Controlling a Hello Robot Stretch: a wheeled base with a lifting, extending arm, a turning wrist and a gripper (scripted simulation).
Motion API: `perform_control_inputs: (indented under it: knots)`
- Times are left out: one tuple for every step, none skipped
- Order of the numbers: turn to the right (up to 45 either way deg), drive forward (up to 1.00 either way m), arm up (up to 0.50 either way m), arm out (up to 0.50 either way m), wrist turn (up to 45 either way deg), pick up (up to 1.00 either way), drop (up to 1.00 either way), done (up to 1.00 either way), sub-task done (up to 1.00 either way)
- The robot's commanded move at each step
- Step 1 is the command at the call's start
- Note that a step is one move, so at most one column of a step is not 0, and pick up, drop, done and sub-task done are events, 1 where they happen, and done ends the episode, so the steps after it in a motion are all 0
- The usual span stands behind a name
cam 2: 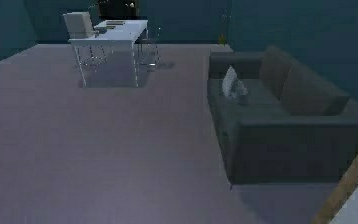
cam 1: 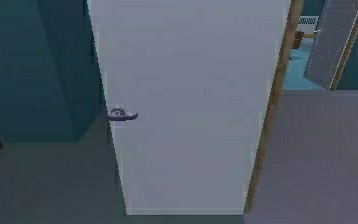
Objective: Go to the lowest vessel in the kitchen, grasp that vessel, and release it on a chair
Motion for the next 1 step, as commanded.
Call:
perform_control_inputs:
  knots:
    - [-45.0, 0.00, 0.00, 0.00, 0.0, 0.00, 0.00, 0.00, 0.00]
